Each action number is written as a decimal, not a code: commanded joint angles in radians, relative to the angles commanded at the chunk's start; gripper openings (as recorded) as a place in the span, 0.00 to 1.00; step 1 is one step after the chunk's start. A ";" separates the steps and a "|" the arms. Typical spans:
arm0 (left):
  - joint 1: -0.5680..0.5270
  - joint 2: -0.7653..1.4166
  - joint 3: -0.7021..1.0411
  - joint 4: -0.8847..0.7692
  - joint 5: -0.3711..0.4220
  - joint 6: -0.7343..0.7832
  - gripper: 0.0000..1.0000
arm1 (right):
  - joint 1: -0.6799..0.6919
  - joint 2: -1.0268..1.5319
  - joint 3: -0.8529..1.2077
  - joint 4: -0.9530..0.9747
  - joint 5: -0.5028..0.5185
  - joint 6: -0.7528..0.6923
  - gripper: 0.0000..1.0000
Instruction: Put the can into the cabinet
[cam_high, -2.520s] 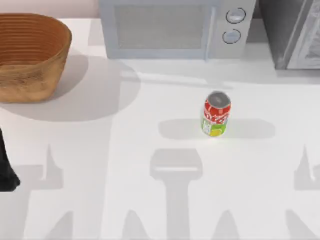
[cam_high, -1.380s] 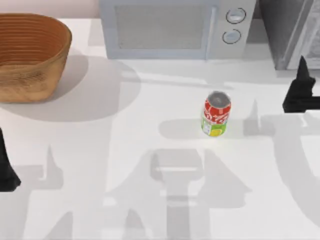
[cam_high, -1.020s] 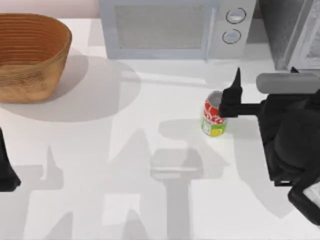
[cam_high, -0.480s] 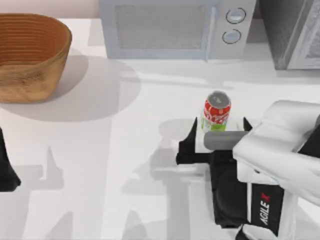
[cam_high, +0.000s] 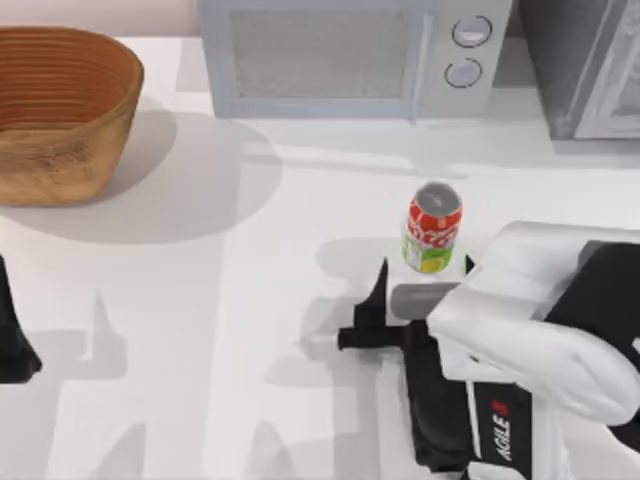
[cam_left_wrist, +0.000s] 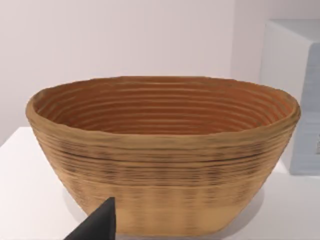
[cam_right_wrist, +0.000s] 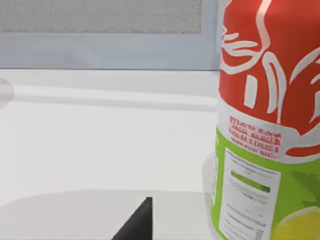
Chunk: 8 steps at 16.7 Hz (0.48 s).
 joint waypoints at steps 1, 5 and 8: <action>0.000 0.000 0.000 0.000 0.000 0.000 1.00 | -0.002 -0.002 0.002 0.001 0.001 -0.002 1.00; 0.000 0.000 0.000 0.000 0.000 0.000 1.00 | -0.044 -0.026 0.042 -0.012 -0.011 -0.040 1.00; 0.000 0.000 0.000 0.000 0.000 0.000 1.00 | -0.079 -0.036 0.074 -0.048 -0.046 -0.048 1.00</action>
